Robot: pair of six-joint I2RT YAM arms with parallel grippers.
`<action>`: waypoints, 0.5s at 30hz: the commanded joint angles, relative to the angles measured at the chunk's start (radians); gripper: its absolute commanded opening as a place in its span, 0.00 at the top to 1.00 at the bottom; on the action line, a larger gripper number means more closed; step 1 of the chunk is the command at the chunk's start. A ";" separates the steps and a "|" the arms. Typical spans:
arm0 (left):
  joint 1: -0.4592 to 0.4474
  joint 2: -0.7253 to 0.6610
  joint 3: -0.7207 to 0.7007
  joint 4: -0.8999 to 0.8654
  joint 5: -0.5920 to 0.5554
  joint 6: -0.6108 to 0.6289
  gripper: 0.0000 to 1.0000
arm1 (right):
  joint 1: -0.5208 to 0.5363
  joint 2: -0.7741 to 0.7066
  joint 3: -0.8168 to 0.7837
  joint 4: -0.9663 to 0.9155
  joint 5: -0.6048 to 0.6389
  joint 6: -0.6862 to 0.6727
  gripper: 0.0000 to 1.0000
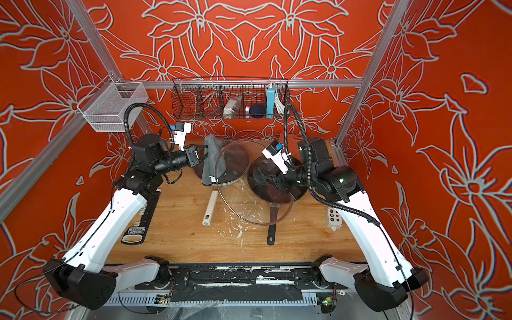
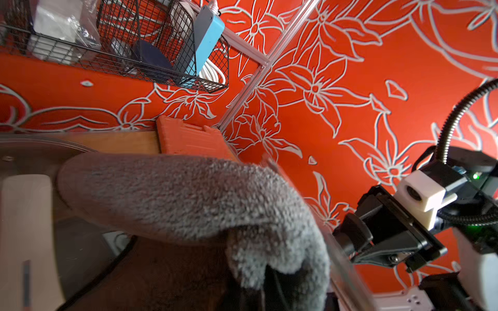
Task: Wipe the pot lid with a cloth
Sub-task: Wipe the pot lid.
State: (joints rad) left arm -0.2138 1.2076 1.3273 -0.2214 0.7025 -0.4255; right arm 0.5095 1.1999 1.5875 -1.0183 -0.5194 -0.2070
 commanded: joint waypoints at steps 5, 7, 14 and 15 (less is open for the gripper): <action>0.005 0.068 0.234 -0.486 0.007 0.363 1.00 | 0.000 -0.047 -0.108 -0.050 0.127 -0.393 1.00; 0.005 0.102 0.294 -0.569 0.043 0.424 1.00 | 0.001 -0.076 -0.157 -0.005 0.109 -0.464 1.00; -0.020 0.211 0.414 -0.720 0.154 0.532 1.00 | 0.003 -0.129 -0.237 0.096 0.072 -0.523 1.00; -0.033 0.216 0.415 -0.721 0.148 0.538 1.00 | 0.003 -0.126 -0.237 0.100 0.070 -0.525 1.00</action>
State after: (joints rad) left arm -0.2241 1.4151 1.7176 -0.8501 0.7910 0.0219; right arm 0.5095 1.1126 1.3262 -1.0805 -0.3862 -0.6514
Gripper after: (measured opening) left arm 0.048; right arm 0.335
